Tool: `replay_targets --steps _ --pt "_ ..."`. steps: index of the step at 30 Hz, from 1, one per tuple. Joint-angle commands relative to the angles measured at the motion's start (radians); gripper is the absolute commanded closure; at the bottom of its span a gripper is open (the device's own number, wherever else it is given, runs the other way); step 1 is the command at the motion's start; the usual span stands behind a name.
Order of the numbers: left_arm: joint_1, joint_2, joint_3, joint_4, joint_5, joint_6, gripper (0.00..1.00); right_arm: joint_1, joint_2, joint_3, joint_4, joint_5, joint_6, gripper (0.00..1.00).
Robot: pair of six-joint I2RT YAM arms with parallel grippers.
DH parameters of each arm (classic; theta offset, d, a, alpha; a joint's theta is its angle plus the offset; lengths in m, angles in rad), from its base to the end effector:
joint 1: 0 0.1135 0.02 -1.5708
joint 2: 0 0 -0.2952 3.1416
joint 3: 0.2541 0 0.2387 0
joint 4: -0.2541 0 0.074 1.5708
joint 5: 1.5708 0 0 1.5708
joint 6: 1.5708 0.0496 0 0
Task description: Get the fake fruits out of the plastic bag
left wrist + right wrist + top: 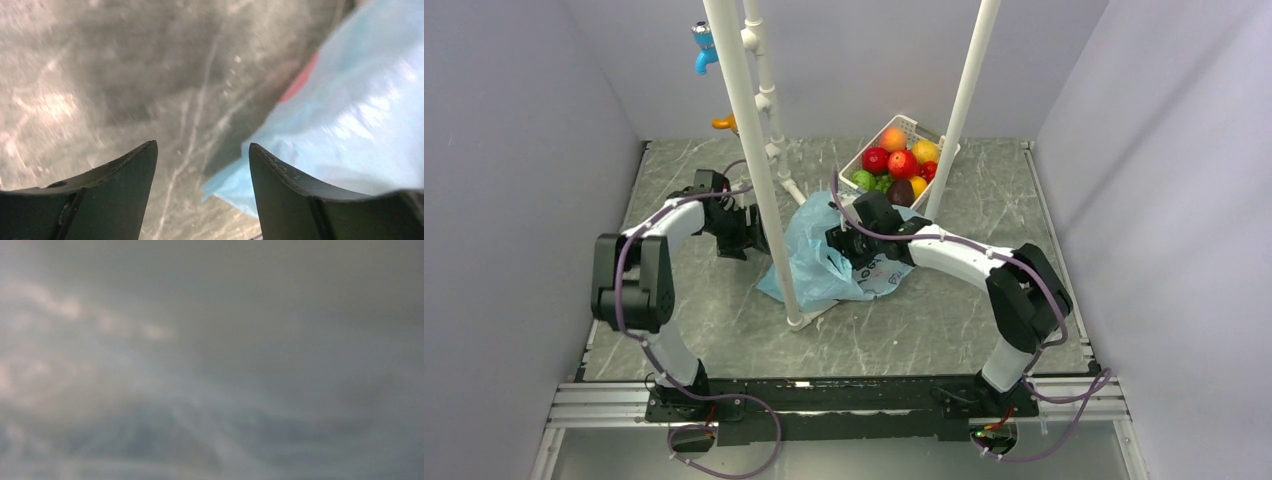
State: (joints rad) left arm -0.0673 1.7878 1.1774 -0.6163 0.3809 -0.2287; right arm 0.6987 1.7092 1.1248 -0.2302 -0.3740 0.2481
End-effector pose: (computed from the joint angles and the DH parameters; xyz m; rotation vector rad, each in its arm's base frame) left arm 0.3457 -0.0418 0.2055 -0.1321 2.7954 -0.6050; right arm 0.2709 0.2512 0.2410 -0.7398 2.3890 0.8716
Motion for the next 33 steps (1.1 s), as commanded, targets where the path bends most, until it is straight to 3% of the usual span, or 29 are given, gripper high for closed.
replay_targets --steps 1,7,11,16,17,20,23,25,29,33 --pt "0.01 -0.225 -0.079 0.033 0.161 0.02 0.25 -0.004 -0.019 0.051 -0.07 -0.024 -0.05 1.0" --pt "0.064 -0.46 -0.285 0.137 0.389 0.028 0.05 -0.03 0.03 0.075 -0.01 -0.135 0.0 1.0" --pt "0.039 -0.397 -0.299 0.189 0.585 0.049 0.01 -0.038 0.083 0.117 0.034 -0.217 0.045 1.0" --pt "-0.069 -0.3 -0.248 0.181 0.571 0.07 0.03 -0.039 0.131 0.159 0.048 -0.267 0.068 1.0" --pt "-0.069 -0.275 -0.235 0.167 0.553 0.068 0.1 -0.04 0.129 0.154 0.047 -0.263 0.067 1.0" --pt "-0.068 -0.202 -0.174 0.088 0.448 0.086 0.49 -0.039 0.118 0.129 0.054 -0.263 0.059 0.92" --pt "-0.068 -0.166 -0.145 0.05 0.268 0.051 0.84 -0.039 0.112 0.094 0.052 -0.226 0.048 0.91" --pt "-0.069 -0.159 -0.147 0.058 0.214 0.025 0.98 -0.037 0.097 0.06 0.05 -0.134 0.043 0.95" --pt "-0.093 -0.166 -0.198 0.087 0.098 -0.017 1.0 -0.017 0.004 -0.056 0.089 0.104 0.025 1.0" --pt "-0.171 -0.164 -0.233 0.099 -0.023 -0.044 1.0 -0.01 -0.074 -0.155 0.167 0.171 0.018 0.98"
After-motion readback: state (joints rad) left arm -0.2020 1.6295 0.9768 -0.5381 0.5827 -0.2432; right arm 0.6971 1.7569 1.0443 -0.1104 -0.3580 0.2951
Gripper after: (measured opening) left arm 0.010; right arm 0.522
